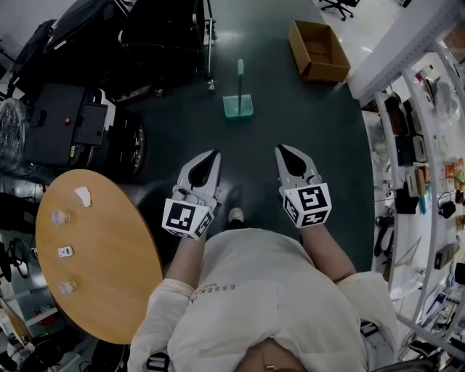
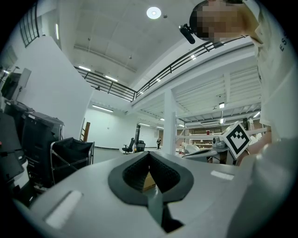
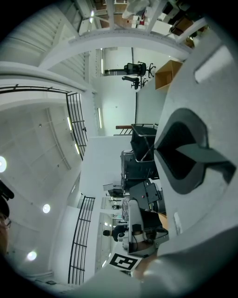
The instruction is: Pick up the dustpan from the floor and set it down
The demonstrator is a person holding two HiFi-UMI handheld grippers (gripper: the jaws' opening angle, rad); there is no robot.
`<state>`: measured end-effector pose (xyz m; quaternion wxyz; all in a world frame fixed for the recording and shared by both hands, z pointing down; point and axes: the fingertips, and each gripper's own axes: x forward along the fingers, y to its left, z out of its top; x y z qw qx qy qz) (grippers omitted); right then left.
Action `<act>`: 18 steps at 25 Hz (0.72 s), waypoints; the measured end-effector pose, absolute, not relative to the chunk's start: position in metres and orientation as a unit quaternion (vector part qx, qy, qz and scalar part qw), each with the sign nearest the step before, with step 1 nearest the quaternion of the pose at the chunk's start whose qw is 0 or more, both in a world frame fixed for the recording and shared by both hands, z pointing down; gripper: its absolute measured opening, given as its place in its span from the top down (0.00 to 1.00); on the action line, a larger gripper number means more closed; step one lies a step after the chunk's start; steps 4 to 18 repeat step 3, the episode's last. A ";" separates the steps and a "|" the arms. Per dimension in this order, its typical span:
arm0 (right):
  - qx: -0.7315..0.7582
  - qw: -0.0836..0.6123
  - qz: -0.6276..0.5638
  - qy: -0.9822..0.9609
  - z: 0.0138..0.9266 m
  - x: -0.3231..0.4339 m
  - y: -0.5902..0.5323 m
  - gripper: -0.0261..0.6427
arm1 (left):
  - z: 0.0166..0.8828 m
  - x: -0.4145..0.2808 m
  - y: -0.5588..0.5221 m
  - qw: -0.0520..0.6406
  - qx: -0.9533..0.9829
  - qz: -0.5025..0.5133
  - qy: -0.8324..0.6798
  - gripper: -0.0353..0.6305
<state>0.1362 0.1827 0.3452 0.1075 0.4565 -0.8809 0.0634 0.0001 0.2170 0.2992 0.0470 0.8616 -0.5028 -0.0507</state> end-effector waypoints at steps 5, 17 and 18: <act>0.455 0.106 0.071 -0.881 0.348 0.136 0.184 0.97 | 0.307 -0.001 0.218 0.046 0.863 -0.049 -0.501 0.92; 0.455 0.106 0.071 -0.881 0.348 0.136 0.184 0.97 | 0.307 -0.001 0.218 0.046 0.863 -0.049 -0.501 0.92; 0.455 0.106 0.071 -0.881 0.348 0.136 0.184 0.97 | 0.307 -0.001 0.218 0.046 0.863 -0.049 -0.501 0.92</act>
